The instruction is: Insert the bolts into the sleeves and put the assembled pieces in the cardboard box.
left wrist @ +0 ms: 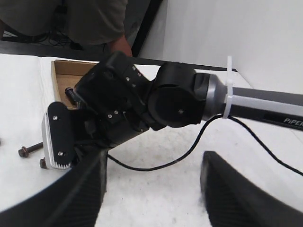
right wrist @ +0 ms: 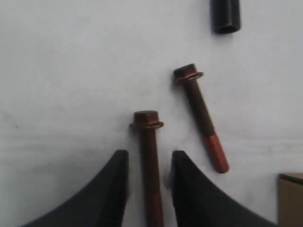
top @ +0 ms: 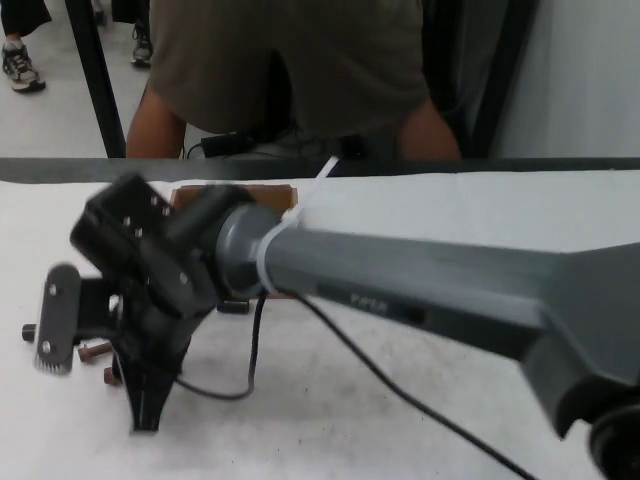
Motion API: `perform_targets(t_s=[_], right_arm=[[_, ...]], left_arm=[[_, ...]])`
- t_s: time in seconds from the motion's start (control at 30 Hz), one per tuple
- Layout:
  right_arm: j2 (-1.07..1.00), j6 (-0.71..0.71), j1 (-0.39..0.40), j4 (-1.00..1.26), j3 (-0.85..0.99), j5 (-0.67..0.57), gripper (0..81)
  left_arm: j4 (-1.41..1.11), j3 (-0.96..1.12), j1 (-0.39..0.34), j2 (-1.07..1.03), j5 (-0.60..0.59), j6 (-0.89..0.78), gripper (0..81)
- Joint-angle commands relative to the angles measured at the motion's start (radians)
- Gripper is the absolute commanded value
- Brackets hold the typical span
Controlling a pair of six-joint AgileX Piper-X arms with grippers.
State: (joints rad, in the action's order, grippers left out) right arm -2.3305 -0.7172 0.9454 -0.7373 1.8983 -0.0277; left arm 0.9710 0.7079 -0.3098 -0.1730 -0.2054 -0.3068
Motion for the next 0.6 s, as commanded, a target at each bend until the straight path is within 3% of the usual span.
perform_targets(t_s=[0.0,0.33,0.57], right_arm=[[-0.013,-0.008,0.003,0.010,0.008,0.010,30.3],[-0.025,-0.008,0.003,0.047,0.008,0.028,29.7],[-0.027,-0.008,0.003,0.026,0.008,0.018,15.8]], left_arm=[[-0.004,0.004,-0.001,0.007,-0.004,0.009,55.2],[-0.004,0.004,-0.001,0.007,-0.004,0.009,55.2],[-0.004,0.004,-0.001,0.007,-0.004,0.009,55.2]])
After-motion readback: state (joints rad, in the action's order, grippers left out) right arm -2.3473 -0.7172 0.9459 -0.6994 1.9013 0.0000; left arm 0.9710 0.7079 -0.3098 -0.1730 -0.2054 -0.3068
